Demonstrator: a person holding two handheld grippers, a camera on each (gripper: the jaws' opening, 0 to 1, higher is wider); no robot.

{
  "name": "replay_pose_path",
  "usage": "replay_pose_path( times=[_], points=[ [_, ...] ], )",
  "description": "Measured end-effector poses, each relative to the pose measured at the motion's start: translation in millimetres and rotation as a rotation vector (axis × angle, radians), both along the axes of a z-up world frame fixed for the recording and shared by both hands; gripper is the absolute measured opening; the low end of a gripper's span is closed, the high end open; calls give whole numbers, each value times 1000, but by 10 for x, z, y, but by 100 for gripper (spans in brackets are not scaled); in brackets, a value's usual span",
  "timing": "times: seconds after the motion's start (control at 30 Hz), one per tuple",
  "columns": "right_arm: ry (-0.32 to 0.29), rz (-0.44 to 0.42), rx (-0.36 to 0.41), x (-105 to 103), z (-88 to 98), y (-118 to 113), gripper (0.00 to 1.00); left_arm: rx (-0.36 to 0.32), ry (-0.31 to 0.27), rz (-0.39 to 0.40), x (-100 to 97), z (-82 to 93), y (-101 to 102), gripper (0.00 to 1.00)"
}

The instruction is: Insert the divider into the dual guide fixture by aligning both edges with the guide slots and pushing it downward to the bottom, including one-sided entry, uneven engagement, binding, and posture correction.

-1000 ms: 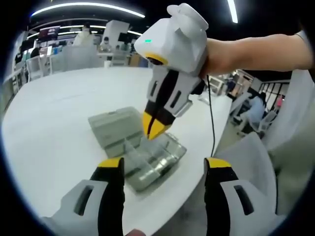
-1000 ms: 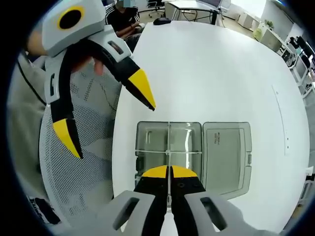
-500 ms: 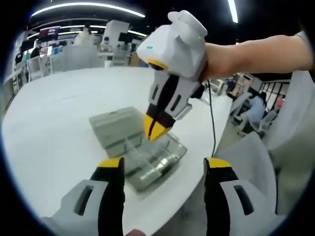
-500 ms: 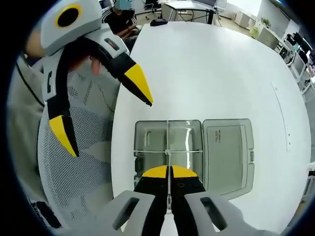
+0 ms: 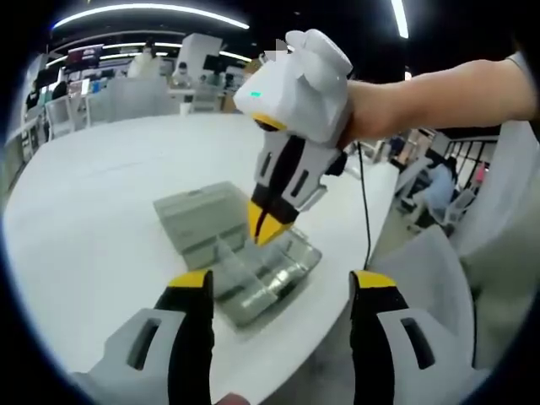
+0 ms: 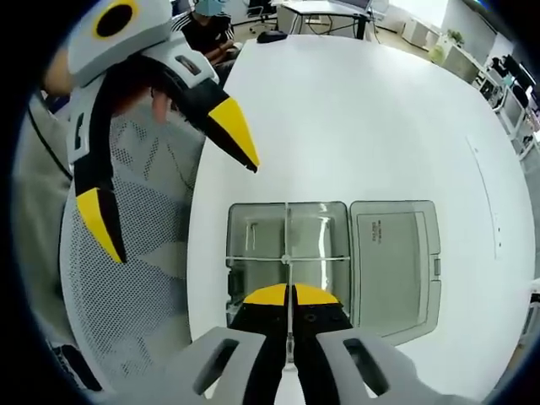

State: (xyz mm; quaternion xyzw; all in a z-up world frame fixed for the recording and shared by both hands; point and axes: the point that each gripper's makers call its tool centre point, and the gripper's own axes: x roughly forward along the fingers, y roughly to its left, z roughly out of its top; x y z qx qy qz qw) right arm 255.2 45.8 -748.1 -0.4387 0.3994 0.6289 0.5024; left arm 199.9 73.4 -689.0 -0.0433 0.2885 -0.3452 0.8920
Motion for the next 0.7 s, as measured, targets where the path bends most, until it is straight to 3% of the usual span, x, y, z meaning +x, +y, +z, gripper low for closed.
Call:
replay_pose_path(
  times=[0.7],
  points=[
    [-5,25,-10,-25,-172,0,0,0,9,7,-2,-26,23,64]
  ],
)
